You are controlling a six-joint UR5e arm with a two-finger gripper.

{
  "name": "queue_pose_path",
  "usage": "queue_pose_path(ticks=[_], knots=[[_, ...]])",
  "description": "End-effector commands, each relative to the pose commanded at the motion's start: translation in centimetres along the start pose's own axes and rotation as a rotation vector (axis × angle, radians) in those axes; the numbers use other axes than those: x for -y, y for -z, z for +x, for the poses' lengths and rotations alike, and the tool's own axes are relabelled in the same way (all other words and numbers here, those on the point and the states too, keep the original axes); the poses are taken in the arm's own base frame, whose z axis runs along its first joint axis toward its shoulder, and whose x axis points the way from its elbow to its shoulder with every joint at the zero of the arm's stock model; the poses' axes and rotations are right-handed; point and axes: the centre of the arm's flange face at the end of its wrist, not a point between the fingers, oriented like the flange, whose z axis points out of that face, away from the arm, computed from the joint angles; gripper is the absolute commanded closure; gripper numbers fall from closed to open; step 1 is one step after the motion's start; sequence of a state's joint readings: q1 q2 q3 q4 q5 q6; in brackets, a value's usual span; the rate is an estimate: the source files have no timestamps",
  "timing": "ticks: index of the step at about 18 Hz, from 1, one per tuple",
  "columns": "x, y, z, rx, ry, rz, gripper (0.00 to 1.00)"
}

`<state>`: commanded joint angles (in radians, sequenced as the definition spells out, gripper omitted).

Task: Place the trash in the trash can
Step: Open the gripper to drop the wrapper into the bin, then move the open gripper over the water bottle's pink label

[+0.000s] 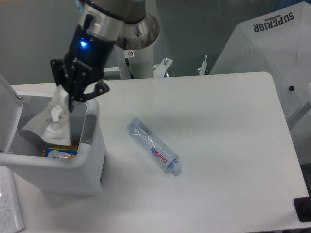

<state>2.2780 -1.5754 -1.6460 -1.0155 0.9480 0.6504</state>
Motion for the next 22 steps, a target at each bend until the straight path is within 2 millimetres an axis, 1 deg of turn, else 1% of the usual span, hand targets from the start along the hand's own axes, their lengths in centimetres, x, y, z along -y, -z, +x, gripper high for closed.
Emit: queue_pose_path(ticks=[1,2,3,5,8,9,10,11,12,14,16,17,18,19,20,22], knots=[[0.0,0.0,0.0,0.0,-0.008,0.0,0.51],[0.0,0.0,0.0,0.0,-0.012,0.0,0.27],[0.0,0.1,0.0,0.002,-0.013,0.0,0.0],[0.1,0.2,0.1,0.005,-0.017,0.002,0.0],[0.7,0.7,0.0,0.013,-0.022,0.01,0.0],[0.9,1.1,-0.6,0.022,-0.019,0.015,0.0],[0.8,1.3,-1.9,0.035,-0.004,0.017,0.0],[0.1,2.3,-4.2,0.064,0.03,0.021,0.0],[-0.8,3.1,-6.2,0.089,0.065,0.023,0.0],[-2.4,3.6,-9.5,0.114,0.123,0.017,0.0],[-4.4,4.9,-13.1,0.153,0.186,0.016,0.0],[-5.6,5.0,-15.1,0.161,0.211,0.01,0.0],[-6.3,5.6,-16.3,0.175,0.232,0.012,0.0],[-7.0,5.7,-17.2,0.179,0.25,0.008,0.0],[-7.6,5.1,-18.1,0.171,0.279,-0.002,0.0],[-9.4,4.2,-20.3,0.157,0.332,-0.024,0.0]])
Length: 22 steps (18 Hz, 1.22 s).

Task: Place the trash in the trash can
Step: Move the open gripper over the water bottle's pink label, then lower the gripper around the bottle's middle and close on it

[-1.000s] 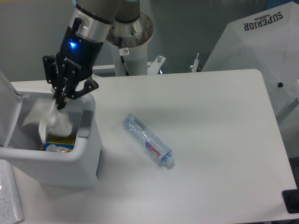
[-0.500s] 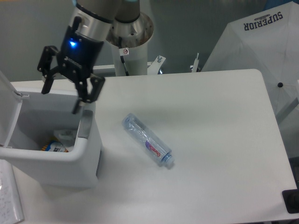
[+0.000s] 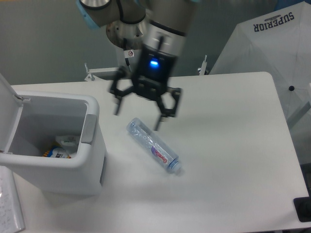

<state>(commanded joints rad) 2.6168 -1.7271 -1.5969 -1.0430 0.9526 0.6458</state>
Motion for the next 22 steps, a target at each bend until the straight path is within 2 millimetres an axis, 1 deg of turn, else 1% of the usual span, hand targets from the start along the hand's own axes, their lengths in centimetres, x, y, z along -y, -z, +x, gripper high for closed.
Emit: queue_pose_path(ticks=[1,2,4,5,7,8,10,12,13,14,17,18,20,22], knots=[[-0.6,-1.2,-0.9,-0.013,0.024,-0.021,0.0],[-1.1,-2.0,-1.4,-0.018,0.055,-0.042,0.0],[-2.3,-3.5,-2.7,0.038,0.154,-0.121,0.0],[-2.8,-4.5,-3.7,0.073,0.205,-0.162,0.0],[-3.6,-7.5,-6.1,0.123,0.293,-0.236,0.0],[-3.3,-9.0,-6.5,0.148,0.32,-0.267,0.0],[-3.0,-11.9,-6.6,0.184,0.352,-0.313,0.0],[-3.0,-14.0,-7.3,0.218,0.402,-0.346,0.0],[-2.9,-15.0,-7.3,0.235,0.41,-0.363,0.0],[-2.8,-15.7,-6.9,0.251,0.408,-0.379,0.0],[-3.5,-17.8,-6.4,0.284,0.44,-0.421,0.0],[-3.7,-18.3,-6.6,0.306,0.461,-0.432,0.0],[-3.9,-19.1,-5.8,0.357,0.495,-0.449,0.0],[-4.5,-19.7,-6.2,0.402,0.534,-0.467,0.0]])
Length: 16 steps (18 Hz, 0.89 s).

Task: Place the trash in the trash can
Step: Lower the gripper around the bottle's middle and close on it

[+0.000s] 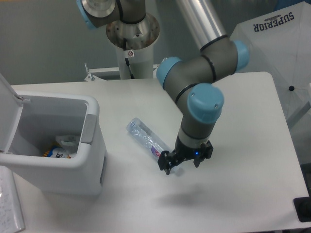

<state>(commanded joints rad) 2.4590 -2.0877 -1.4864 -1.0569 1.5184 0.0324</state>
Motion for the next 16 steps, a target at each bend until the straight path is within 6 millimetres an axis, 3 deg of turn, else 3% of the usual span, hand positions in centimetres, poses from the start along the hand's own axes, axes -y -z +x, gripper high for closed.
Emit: queue_pose_path(ticks=[4,8,16], knots=[[0.3,-1.4,-0.5,0.038,0.021,-0.022,0.0],[0.6,-4.7,-0.7,0.047,0.049,-0.066,0.0],[0.5,-7.1,-1.4,0.11,0.083,-0.102,0.0]])
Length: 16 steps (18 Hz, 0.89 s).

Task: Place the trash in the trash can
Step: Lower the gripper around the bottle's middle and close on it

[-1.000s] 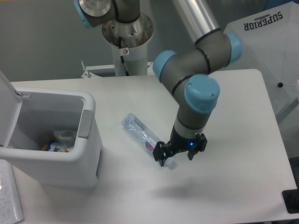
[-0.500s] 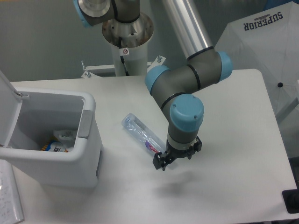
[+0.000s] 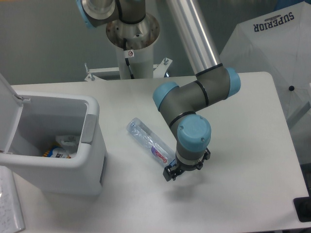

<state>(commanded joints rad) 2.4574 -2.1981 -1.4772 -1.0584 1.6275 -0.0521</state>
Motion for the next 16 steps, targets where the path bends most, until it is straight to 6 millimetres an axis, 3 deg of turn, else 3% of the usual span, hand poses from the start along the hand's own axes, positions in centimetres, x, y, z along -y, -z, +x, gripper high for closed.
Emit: queue_pose_path(ticks=[2,7,11,16], knots=[[-0.1,-0.7,0.5,0.024,0.019,-0.008,0.03],[-0.2,-2.1,1.4,0.05,0.056,-0.024,0.25],[-0.5,-1.8,2.3,0.042,0.046,-0.022,0.64],[-0.6,-1.7,2.6,0.045,0.041,-0.02,0.88]])
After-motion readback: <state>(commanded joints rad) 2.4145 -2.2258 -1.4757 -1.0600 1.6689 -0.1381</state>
